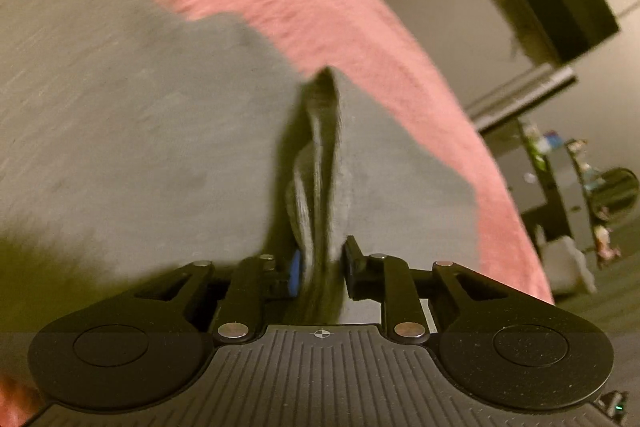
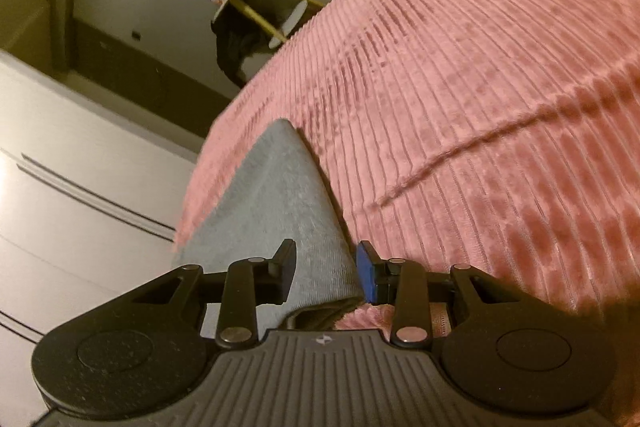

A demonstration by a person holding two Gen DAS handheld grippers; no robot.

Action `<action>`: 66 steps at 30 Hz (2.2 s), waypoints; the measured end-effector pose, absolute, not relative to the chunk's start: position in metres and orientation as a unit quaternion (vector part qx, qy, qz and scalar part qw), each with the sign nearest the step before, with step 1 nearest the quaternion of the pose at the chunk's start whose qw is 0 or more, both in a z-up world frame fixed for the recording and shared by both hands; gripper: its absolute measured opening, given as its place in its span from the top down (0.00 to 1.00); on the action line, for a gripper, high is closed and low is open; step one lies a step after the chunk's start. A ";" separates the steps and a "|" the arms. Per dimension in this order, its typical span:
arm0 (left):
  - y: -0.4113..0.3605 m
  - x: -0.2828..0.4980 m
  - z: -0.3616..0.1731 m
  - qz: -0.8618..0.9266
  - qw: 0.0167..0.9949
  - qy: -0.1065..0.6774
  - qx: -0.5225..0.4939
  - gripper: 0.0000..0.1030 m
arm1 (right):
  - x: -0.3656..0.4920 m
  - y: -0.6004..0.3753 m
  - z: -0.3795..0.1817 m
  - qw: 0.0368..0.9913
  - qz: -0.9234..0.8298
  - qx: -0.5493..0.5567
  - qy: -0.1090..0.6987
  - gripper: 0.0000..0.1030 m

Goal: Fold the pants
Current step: 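Open the right gripper and release the edge onto the sweatpants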

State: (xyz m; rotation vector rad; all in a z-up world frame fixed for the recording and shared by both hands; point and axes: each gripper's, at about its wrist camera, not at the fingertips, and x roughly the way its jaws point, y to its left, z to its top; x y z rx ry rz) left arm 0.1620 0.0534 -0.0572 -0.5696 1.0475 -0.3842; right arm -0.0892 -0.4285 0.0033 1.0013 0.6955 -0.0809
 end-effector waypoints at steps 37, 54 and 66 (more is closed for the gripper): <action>0.031 0.204 -0.064 -0.195 0.840 0.432 -0.264 0.71 | 0.081 -0.337 -0.005 0.904 -0.069 0.236 0.350 0.44; 0.055 0.161 -0.034 -0.072 0.919 0.357 -0.149 0.57 | 0.054 -0.340 0.018 0.905 -0.039 0.299 0.300 0.45; 0.076 0.118 -0.028 -0.087 0.886 0.395 -0.226 0.25 | 0.001 -0.326 0.037 0.863 -0.060 0.321 0.385 0.55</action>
